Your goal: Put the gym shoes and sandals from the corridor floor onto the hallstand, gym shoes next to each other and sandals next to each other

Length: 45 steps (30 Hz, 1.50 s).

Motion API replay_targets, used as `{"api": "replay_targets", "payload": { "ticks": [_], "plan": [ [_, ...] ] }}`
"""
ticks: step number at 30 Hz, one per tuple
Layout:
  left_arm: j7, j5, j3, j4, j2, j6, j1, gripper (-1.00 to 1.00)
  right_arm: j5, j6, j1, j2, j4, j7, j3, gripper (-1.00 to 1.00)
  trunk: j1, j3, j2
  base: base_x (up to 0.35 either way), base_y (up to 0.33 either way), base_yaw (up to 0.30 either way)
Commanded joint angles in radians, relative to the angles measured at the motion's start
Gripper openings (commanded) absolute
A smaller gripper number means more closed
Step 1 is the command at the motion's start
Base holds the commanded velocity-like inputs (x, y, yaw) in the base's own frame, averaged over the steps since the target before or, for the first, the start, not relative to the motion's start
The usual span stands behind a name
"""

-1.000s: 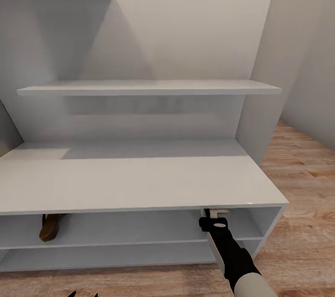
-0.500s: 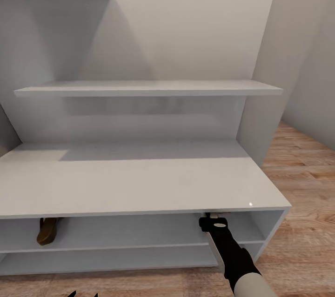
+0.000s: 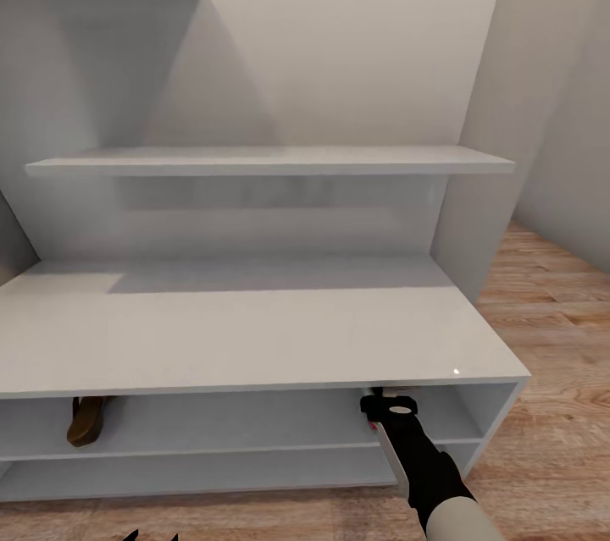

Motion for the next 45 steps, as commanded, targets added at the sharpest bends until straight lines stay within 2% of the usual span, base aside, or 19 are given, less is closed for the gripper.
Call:
{"api": "replay_targets", "payload": {
  "ticks": [1,7,28,35,37,45],
  "plan": [
    [-0.01,0.009,0.002,0.001,0.0,0.002,-0.001,1.0,0.008,0.008,0.0,0.0,-0.001,-0.001,0.0,1.0,0.0,-0.001,0.0,0.0,0.0,0.0],
    [-0.01,0.009,0.002,0.001,0.0,0.002,-0.001,1.0,0.008,0.008,0.0,0.0,0.001,-0.001,0.0,1.0,0.0,-0.001,0.0,-0.145,0.0,0.0],
    [-0.006,0.009,0.004,0.001,0.002,0.004,-0.001,1.0,0.009,0.006,0.0,0.0,0.009,-0.001,0.0,1.0,0.0,-0.001,0.0,-0.325,0.0,0.0],
    [-0.004,0.01,0.004,0.001,0.003,0.003,-0.001,1.0,0.009,-0.001,0.001,-0.001,0.059,-0.001,0.0,1.0,0.0,-0.001,0.0,-0.335,0.0,0.0],
    [-0.002,0.01,0.004,0.001,0.002,0.004,-0.001,1.0,0.01,-0.064,0.001,-0.005,0.149,-0.001,0.0,1.0,0.0,-0.001,0.0,-0.335,0.0,0.0],
    [0.001,0.011,0.005,0.001,0.002,0.005,-0.001,1.0,0.011,-0.234,0.003,-0.015,0.315,-0.001,0.0,1.0,0.0,-0.001,0.0,-0.283,0.0,0.0]
  ]
}}
